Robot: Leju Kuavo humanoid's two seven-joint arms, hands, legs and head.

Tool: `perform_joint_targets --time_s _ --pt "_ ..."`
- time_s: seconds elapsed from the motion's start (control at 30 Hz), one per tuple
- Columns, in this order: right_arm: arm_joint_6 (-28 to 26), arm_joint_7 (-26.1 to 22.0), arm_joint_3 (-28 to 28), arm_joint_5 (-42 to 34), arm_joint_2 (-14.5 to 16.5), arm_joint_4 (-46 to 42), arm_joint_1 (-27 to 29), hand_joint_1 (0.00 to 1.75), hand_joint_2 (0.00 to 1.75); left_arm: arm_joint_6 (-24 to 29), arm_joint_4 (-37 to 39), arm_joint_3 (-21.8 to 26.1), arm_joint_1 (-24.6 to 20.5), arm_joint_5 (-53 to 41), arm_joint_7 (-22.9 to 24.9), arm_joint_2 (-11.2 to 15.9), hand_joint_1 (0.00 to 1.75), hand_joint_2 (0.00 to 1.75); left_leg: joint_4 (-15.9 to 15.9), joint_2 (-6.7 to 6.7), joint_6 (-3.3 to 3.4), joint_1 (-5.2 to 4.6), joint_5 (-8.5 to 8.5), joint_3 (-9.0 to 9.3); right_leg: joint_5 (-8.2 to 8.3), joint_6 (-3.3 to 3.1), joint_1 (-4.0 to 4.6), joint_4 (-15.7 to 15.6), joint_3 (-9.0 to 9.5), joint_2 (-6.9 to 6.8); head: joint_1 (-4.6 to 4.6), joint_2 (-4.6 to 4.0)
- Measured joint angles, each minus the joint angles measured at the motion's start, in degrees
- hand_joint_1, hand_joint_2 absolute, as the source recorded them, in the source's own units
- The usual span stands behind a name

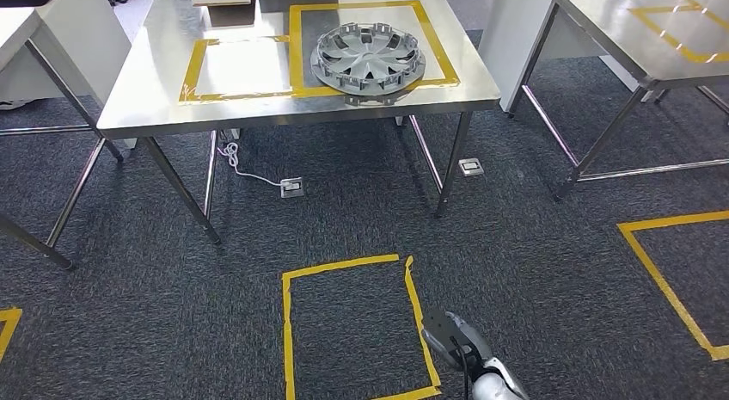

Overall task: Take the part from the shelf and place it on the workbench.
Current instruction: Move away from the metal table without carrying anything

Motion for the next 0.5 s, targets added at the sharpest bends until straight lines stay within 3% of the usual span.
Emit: perform_joint_targets --time_s 0.5 --pt "6.08 6.65 -3.88 -17.24 0.00 0.49 12.57 0.00 0.00 -6.36 -2.78 -12.81 3.10 18.31 0.00 3.03 0.00 0.00 -0.01 0.00 -0.18 0.00 -0.24 0.00 -0.34 -0.09 0.00 0.20 -0.05 0.00 0.00 0.00"
